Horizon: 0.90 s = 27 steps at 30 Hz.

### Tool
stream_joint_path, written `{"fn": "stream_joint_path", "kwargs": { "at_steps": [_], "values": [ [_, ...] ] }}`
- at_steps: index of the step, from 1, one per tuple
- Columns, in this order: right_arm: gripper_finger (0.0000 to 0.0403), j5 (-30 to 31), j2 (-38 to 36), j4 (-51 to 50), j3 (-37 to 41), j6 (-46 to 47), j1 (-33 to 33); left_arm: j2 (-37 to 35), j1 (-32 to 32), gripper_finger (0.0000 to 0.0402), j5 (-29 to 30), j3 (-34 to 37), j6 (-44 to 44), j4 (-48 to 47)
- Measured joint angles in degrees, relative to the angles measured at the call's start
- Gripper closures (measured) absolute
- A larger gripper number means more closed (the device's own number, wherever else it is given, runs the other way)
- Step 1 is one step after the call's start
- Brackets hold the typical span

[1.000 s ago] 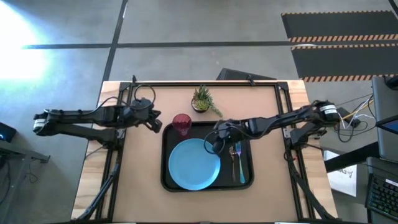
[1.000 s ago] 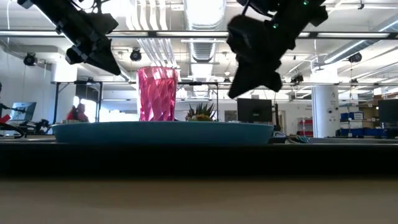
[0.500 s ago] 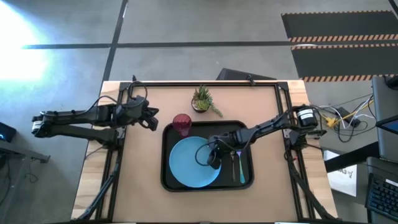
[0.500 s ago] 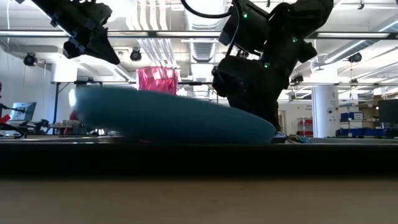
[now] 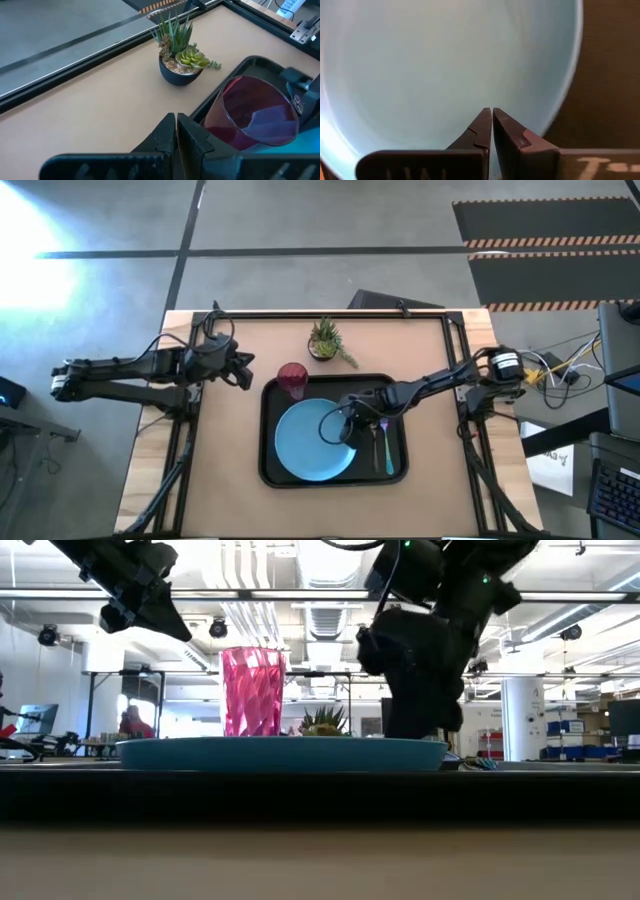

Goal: Pick and place plate/cup/fork/spoon on tray
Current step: Adjust the blue plate on the black serving tray

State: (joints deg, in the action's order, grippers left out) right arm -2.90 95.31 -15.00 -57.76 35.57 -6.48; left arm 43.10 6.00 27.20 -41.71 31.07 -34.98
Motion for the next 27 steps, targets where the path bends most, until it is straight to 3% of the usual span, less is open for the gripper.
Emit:
{"fn": "stream_joint_path", "kwargs": {
  "at_steps": [9,21,27],
  "values": [
    [0.0394,2.2,-3.6,-2.2,0.0,0.0,0.0,0.6,0.0,0.0402,0.2,0.1,0.0,0.0],
    [0.0394,2.5,-1.8,-1.9,0.0,0.2,0.0,0.6,0.0,0.0402,0.2,0.1,0.0,0.0],
    [0.0394,3.0,-1.8,-6.9,0.0,-0.2,0.0,0.5,0.0,0.0402,0.1,0.1,0.0,0.0]
  ]
}}
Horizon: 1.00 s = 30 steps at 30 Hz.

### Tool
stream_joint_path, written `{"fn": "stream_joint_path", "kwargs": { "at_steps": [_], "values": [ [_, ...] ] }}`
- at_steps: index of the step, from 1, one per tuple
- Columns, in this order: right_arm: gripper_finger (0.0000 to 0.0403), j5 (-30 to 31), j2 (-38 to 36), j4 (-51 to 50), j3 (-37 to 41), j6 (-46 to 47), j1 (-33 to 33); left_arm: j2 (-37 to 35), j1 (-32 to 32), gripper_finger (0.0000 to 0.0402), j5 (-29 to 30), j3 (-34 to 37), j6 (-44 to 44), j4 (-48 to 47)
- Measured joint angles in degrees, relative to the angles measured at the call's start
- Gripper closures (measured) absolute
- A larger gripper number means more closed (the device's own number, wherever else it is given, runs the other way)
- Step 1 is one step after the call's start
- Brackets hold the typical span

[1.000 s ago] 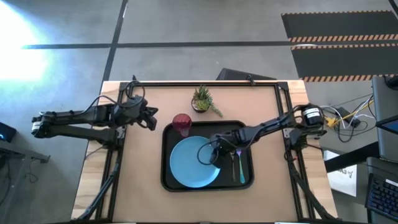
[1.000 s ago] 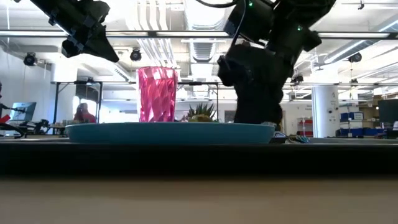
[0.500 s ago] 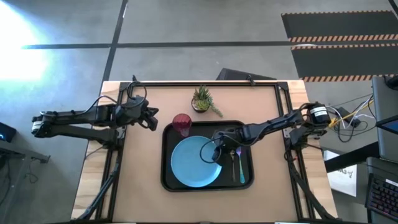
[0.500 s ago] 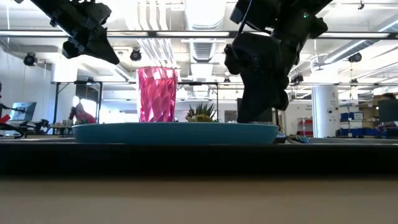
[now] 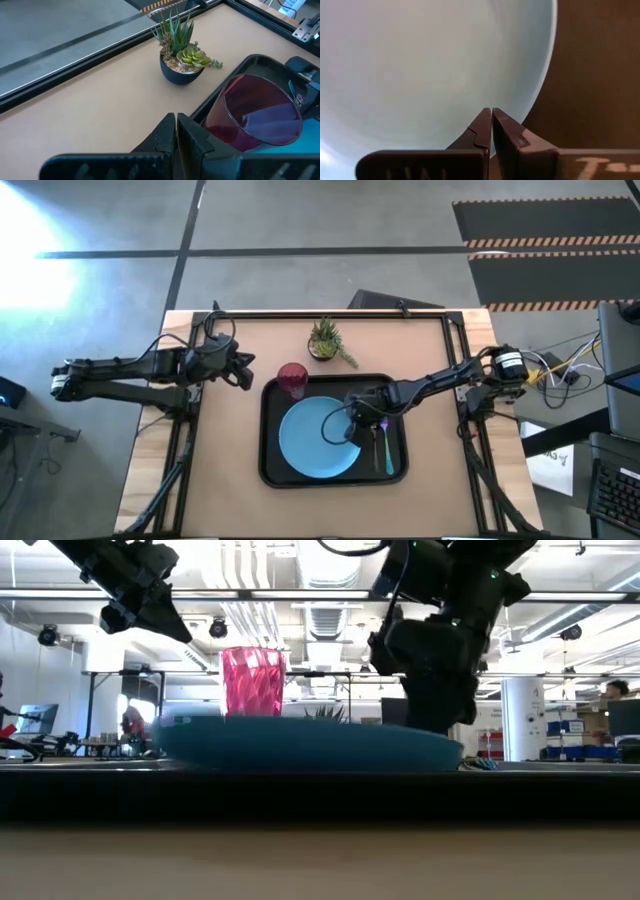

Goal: Pick and place plate/cup/fork/spoon on tray
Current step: Adjust the blue plate on the black serving tray, then return to Home Position

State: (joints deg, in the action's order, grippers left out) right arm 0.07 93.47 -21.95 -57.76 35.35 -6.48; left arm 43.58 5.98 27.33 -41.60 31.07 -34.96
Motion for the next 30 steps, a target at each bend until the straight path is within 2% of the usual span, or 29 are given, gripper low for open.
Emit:
{"fn": "stream_joint_path", "kwargs": {
  "at_steps": [4,17,30],
  "values": [
    [0.0394,0.0,0.0,-2.7,0.0,0.0,0.0,-0.2,0.0,0.0402,0.0,0.0,0.0,0.0],
    [0.0394,0.1,-0.5,-2.9,0.0,0.0,0.0,-0.2,0.0,0.0402,-0.2,0.0,0.0,0.0],
    [0.0394,2.3,-7.4,-3.1,0.0,-0.7,0.0,-0.1,0.0,0.0402,-0.2,0.0,0.0,0.0]
  ]
}}
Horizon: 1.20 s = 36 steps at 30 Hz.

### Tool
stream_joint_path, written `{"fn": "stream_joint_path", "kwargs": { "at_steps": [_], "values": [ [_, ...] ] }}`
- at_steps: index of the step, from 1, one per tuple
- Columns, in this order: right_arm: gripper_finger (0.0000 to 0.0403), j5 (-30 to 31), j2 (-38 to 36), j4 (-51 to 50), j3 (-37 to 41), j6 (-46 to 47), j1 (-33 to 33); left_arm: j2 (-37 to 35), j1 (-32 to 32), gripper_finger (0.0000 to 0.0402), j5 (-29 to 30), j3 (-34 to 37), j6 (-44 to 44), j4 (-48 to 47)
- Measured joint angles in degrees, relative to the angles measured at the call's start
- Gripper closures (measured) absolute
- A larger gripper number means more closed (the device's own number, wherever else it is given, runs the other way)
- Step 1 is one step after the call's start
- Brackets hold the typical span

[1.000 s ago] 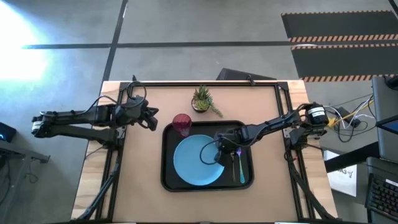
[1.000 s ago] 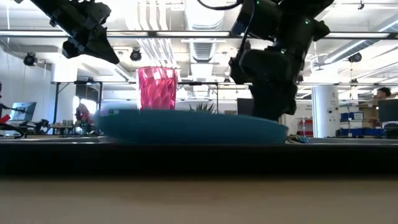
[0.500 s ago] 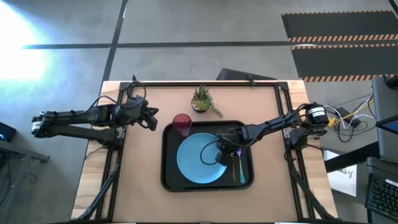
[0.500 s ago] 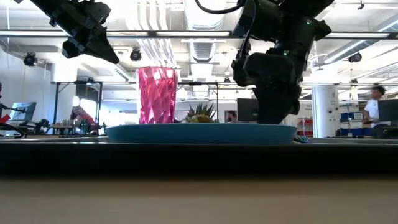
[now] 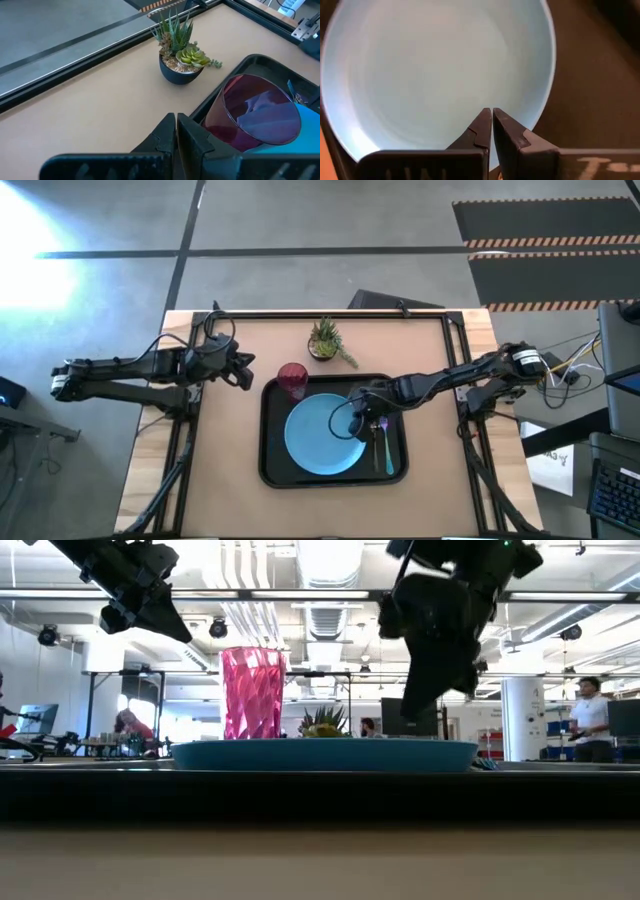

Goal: Pick and place plate/cup/fork/spoon on tray
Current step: Return to Home Position

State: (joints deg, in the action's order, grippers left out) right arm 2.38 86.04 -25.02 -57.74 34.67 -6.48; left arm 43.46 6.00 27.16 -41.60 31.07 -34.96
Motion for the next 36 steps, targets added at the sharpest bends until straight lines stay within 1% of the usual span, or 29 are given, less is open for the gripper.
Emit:
{"fn": "stream_joint_path", "kwargs": {
  "at_steps": [7,11,14,17,22,27,31,36],
  "values": [
    [0.0394,5.5,-4.3,0.6,0.0,-1.9,0.4,0.4,0.0,0.0402,0.0,0.0,0.0,0.0],
    [0.0394,5.7,-4.5,0.7,0.0,-4.2,2.1,0.8,0.0,0.0402,0.0,0.0,0.0,0.0],
    [0.0394,5.6,-4.2,3.1,0.0,-5.7,3.9,1.1,0.0,0.0402,0.1,0.0,0.0,0.0],
    [0.0394,4.9,-3.5,7.0,0.0,-8.1,5.8,1.3,0.0,0.0402,0.2,0.0,0.0,0.0],
    [0.0394,0.9,-2.4,12.8,-0.1,-11.0,9.2,1.1,0.0,0.0402,0.2,0.0,0.0,0.0],
    [0.0394,-2.6,1.0,14.0,0.0,-12.2,12.0,0.7,0.0,0.0402,0.2,0.0,0.0,0.0],
    [0.0394,-4.0,4.4,16.4,0.0,-13.7,12.9,0.6,0.0,0.0402,0.2,0.1,0.0,0.0],
    [0.0394,-5.8,7.4,16.9,-3.3,-15.4,13.0,0.4,0.0,0.0402,0.1,0.1,0.0,-0.1]
  ]
}}
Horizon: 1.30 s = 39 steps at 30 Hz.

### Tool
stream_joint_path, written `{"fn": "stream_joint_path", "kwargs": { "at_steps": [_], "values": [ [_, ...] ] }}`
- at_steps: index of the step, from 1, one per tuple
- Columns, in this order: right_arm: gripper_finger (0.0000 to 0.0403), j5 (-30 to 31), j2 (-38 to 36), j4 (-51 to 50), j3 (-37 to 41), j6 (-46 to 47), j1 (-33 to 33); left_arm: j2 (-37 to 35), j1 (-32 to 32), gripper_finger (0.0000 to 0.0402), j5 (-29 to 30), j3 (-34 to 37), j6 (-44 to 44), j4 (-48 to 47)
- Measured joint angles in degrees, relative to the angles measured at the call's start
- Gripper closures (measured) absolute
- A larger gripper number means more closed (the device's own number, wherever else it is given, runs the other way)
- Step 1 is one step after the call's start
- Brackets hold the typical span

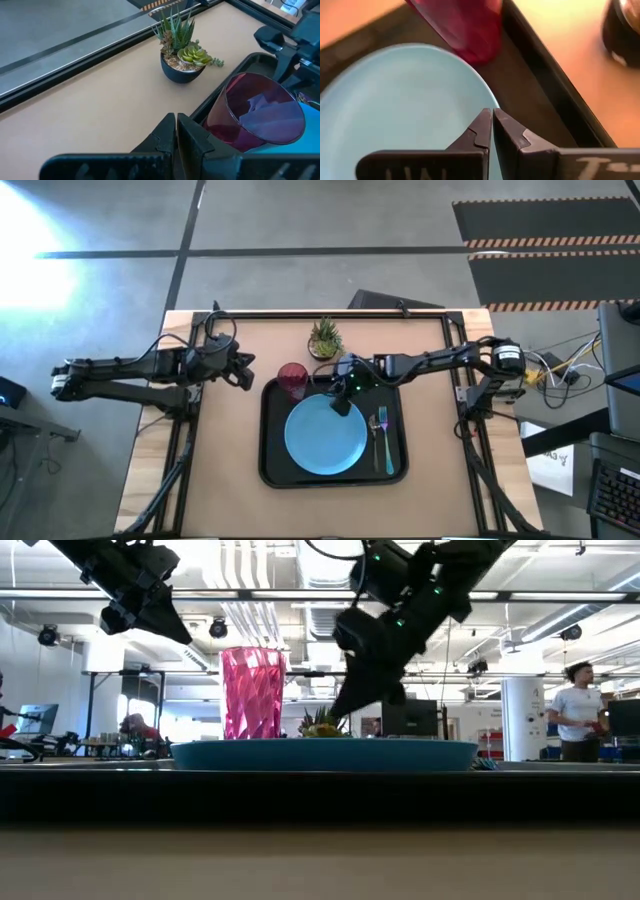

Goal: Pick and place plate/cup/fork/spoon on tray
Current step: Return to Home Position

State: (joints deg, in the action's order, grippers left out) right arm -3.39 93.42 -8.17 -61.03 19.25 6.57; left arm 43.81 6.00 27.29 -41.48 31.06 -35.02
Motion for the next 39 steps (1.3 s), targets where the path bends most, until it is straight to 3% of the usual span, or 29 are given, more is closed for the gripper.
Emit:
{"fn": "stream_joint_path", "kwargs": {
  "at_steps": [6,17,25,32,39],
  "values": [
    [0.0394,-1.6,0.1,-2.1,-7.0,-4.4,-0.3,-0.5,0.0,0.0402,-0.2,0.0,0.0,0.0],
    [0.0394,1.4,-1.9,-19.3,-20.7,-13.3,-0.3,-0.9,0.0,0.0402,-0.6,0.2,0.0,-0.1],
    [0.0394,5.6,-1.9,-29.7,-20.6,-11.5,-0.3,-0.9,0.0,0.0402,-1.6,0.3,0.0,-0.2],
    [0.0394,6.3,-2.4,-30.6,-20.1,-10.4,-1.7,-1.9,0.0,0.0402,-1.7,0.3,-0.2,-2.1],
    [0.0394,6.6,-7.3,-30.5,-20.1,-11.4,-1.9,-4.3,0.0,0.0402,-1.8,0.3,-0.1,-2.1]
  ]
}}
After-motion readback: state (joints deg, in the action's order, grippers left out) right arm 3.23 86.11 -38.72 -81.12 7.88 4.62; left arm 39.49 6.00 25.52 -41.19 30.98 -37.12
